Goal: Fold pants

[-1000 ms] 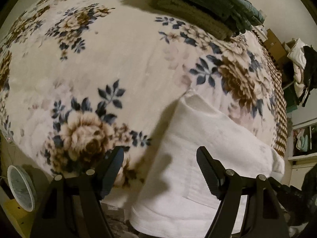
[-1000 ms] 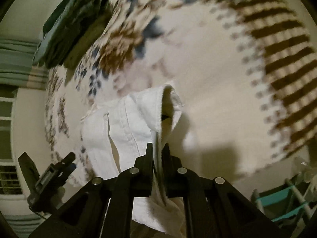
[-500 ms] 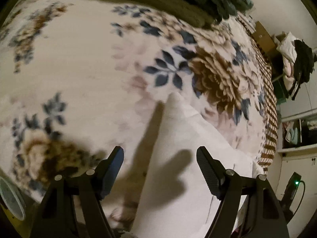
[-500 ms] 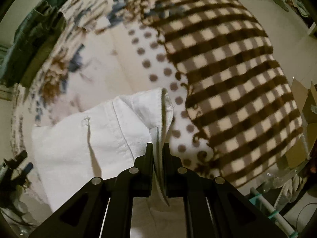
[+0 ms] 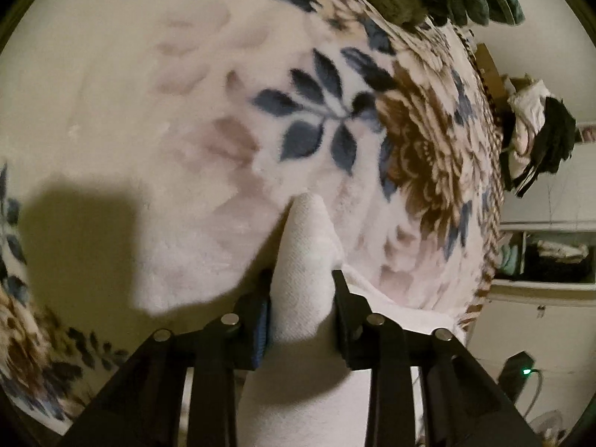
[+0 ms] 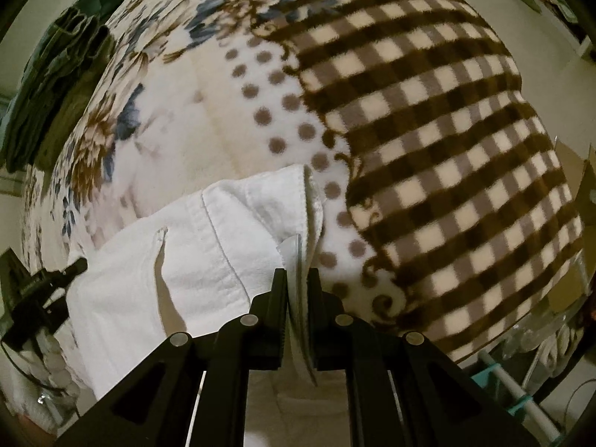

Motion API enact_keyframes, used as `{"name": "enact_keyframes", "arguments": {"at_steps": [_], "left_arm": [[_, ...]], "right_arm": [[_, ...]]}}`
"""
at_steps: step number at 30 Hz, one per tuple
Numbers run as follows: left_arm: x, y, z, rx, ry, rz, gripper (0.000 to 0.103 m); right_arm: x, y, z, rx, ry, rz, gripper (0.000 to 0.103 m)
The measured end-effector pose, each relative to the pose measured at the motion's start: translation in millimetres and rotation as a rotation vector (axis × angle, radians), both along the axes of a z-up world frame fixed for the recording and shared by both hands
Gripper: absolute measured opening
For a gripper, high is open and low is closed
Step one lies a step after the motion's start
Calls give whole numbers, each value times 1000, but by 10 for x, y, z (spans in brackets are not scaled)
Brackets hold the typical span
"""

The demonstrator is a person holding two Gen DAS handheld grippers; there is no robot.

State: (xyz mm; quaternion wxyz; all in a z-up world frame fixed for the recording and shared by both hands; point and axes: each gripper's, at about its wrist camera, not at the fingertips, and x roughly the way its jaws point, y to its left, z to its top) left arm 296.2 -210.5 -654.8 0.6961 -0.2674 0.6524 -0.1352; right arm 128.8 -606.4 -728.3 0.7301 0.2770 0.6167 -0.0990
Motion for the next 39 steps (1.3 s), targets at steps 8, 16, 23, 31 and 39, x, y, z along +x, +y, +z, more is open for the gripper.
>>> {"name": "enact_keyframes", "arguments": {"at_steps": [8,16,23,31,39], "left_arm": [[-485,136,310,-95,11,-21,95],[-946,-41,89,-48,75,-81,95],[-980,-231,41,32,69,-164,96],[-945,-334,14,64,46,-182,96],[-960,-330,-8,65,33,-171,97]], "right_arm": [[-559,-395,246,256,-84,-191,96],[-1437,174,-243,554,-72,-401,96],[-1151,544,-545,547,-223,-356,93],[-974,593,-415,583,-290,-336,83],[-750,587,-480,567,-255,-300,63]]}}
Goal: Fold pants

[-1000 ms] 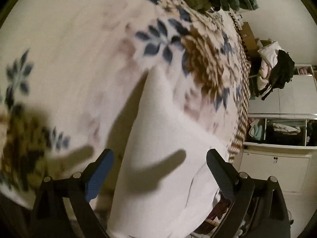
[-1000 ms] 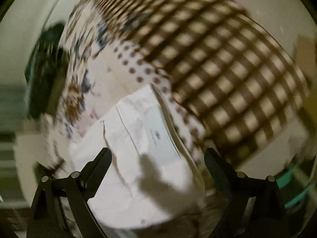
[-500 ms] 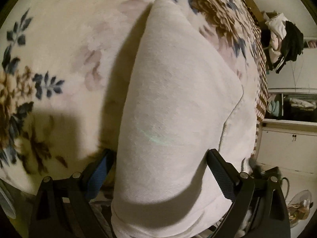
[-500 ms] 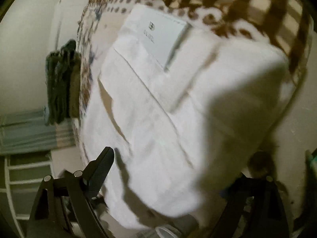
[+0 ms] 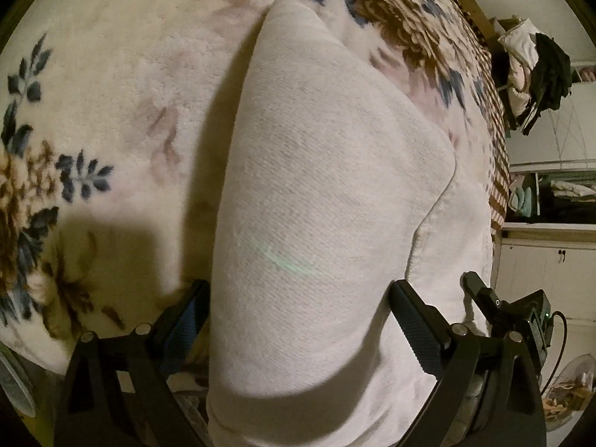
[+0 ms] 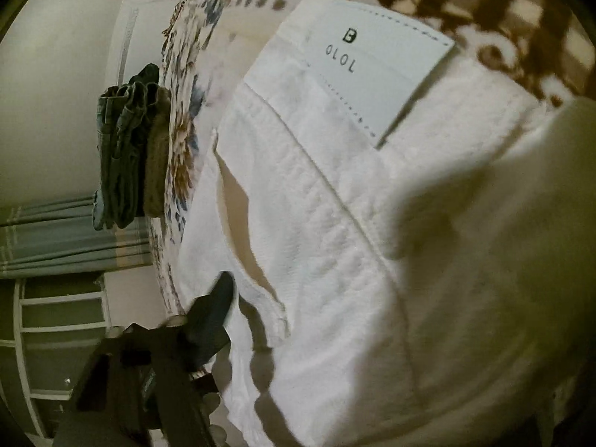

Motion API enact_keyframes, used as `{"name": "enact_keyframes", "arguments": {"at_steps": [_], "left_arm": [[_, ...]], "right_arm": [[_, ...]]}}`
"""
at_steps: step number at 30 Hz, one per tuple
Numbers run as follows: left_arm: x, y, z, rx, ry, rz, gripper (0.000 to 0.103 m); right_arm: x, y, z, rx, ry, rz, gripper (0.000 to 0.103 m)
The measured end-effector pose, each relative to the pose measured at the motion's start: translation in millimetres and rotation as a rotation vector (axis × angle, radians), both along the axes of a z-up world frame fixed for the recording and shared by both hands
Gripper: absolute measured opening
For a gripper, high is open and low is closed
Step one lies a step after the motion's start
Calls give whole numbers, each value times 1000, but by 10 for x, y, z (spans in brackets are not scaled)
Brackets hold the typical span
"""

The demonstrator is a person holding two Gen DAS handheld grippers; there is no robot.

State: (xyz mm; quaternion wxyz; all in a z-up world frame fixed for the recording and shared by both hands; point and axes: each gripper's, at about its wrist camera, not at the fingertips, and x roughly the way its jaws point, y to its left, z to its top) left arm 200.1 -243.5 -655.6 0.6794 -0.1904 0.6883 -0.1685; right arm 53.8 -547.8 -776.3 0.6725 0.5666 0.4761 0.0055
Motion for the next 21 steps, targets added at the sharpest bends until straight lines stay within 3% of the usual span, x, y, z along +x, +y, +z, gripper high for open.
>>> {"name": "enact_keyframes", "arguments": {"at_steps": [4,7,13,21], "left_arm": [[3,32,-17,-20,3,12,99],[3,68,-31,-26,5,19,100],[43,64,-85,-46,14,26,102],[90,184,-121,-113,43,60,102]], "right_arm": [[-1,-51,188,-17,-45,-12,55],[63,-87,316,-35,-86,1,54],[39,-95,-8,4,70,62,65],[-305,-94,-111,80,77,10,71]]}}
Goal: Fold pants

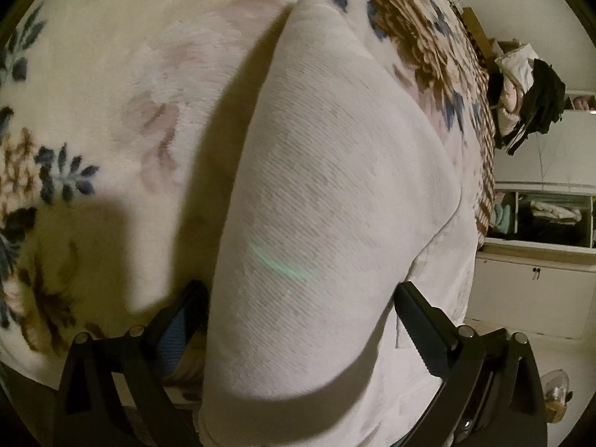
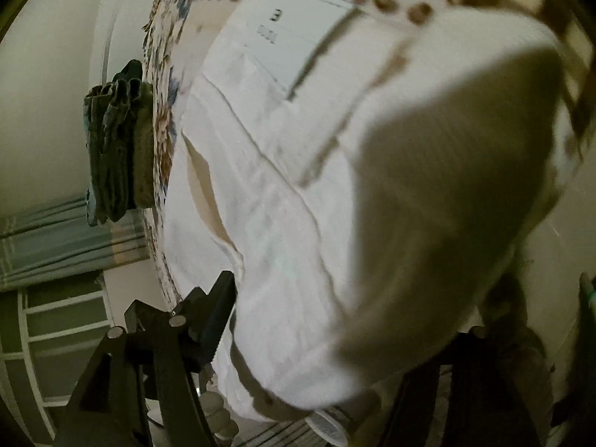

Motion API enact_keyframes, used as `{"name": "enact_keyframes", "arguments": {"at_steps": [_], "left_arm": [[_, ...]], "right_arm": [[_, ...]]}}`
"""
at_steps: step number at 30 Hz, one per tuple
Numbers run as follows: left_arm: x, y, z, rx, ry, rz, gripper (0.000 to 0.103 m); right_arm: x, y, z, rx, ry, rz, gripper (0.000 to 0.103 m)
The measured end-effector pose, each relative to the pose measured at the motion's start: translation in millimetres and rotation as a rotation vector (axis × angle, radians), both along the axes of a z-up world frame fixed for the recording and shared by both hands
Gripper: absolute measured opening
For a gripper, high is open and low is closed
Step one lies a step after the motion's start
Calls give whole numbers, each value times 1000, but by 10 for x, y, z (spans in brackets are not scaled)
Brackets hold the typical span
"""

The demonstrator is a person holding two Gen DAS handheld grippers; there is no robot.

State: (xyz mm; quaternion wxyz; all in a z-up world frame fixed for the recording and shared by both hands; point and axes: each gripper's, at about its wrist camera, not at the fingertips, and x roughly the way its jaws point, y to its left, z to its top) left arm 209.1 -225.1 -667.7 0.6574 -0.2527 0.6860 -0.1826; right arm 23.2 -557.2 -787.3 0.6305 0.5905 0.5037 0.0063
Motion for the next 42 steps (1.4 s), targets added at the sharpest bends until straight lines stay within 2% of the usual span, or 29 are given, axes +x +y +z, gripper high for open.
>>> {"name": "enact_keyframes", "arguments": {"at_steps": [6,7,10,15,18,20,23,26,28,30,31,32,33,35,37,39,42], "left_arm": [[-3,33,7,-4,13,-2,102],[-1,37,9,-5,16,-3,102],[-3,41,10,-3,19,-6,102],[21,21,2,0,19,-16,102],[26,3,-1,2,21,-30,102],[24,9,0,-2,22,-33,102],[23,4,-11,-4,23,-33,102],[28,-25,-2,6,21,-41,102],[29,-39,-8,3,18,-44,102],[32,-36,-12,-5,21,-41,102],[32,-31,0,-12,18,-42,102],[25,-17,26,-25,5,-41,99],[17,1,64,-44,-15,-34,75],[-25,29,147,-48,-48,-30,62],[-81,46,259,-52,-94,-33,42],[-138,32,409,-45,-140,-40,35],[-186,35,647,-55,-170,-15,32]], "right_arm": [[-151,121,90,2,33,10,76],[-222,117,86,8,46,-6,81],[-320,172,-62,99,117,-32,87],[-226,363,-215,148,71,-14,88],[-131,434,-164,82,105,-18,88],[-186,445,7,55,20,-49,81],[-178,470,205,30,-41,-51,81],[-136,457,17,48,-26,-62,81],[-103,396,-183,108,-30,-98,81],[-116,361,-221,152,-41,-118,80],[-136,369,-170,127,-56,-108,70],[-150,382,-119,87,-58,-96,61],[-168,389,-72,55,-64,-91,52],[-196,398,11,34,-69,-108,46],[-170,416,105,-2,-72,-110,41],[-134,436,186,-21,-74,-112,39],[-126,424,342,-45,-83,-95,37]]}}
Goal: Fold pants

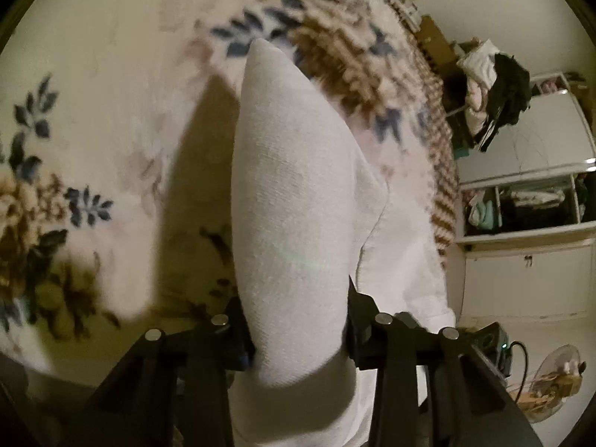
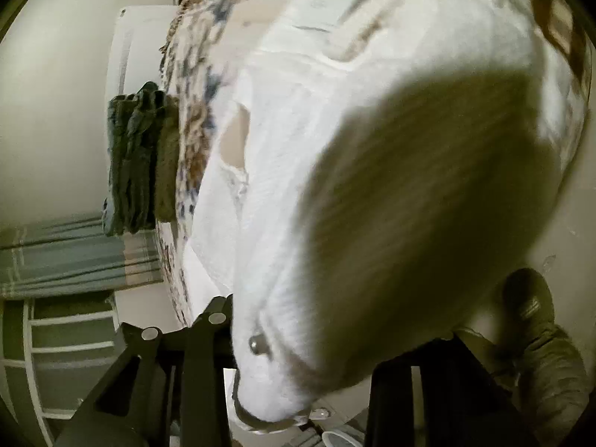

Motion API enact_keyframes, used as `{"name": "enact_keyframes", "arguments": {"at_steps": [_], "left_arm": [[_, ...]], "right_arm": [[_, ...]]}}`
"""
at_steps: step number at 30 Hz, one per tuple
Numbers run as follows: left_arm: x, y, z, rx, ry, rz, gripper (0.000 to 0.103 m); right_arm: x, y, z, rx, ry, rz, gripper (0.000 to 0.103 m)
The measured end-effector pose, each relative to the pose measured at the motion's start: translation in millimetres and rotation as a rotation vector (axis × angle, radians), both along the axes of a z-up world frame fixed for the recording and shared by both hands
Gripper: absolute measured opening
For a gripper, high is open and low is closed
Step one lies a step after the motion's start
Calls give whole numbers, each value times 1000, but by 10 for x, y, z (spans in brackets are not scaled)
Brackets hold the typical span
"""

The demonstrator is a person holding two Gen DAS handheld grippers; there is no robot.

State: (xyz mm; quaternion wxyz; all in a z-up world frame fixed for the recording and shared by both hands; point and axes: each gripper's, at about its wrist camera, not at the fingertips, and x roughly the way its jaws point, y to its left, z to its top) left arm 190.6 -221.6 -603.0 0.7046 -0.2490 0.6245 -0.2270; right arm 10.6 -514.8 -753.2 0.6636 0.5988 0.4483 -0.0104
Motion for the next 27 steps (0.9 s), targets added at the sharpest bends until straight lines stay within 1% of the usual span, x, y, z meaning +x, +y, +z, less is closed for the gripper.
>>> {"name": "enact_keyframes", "arguments": {"at_steps": [2,5,6,8,12,14,17,18,20,22,25,27], "left_arm": [[1,-15,146,-5,-6,6,31],[35,-20,484,-4,-35,-6,31],[56,-31,616,-1,-47,-13,31],[121,-10,873,0,-67,-14,31],[363,45,1410,-21,-115,-2,31],[552,76,1683,-31,-142,10,31],[956,147,2103,-43,-197,26,31],[1051,183,2182,-47,-209,28,31],[1421,278,2413,-55,-246,30,31],[1725,381,2518,-66,-263,32,31],[2296,563,2641,-82,-284,29,31],[2776,696,2653,-89,-287,24,31]], "right_arm": [[12,-14,157,-14,-11,11,37],[110,-6,475,-53,-32,36,36],[98,-91,656,-61,-39,47,36],[152,-77,933,-62,-61,67,36],[411,-40,1551,-87,-128,108,36],[608,-37,1881,-100,-168,114,36],[980,-2,2307,-113,-220,115,36],[1103,20,2422,-116,-236,114,36],[1425,83,2670,-128,-273,113,36],[1793,181,2888,-144,-308,112,36],[2356,356,3115,-172,-340,102,35],[2774,468,3188,-180,-351,89,36]]}}
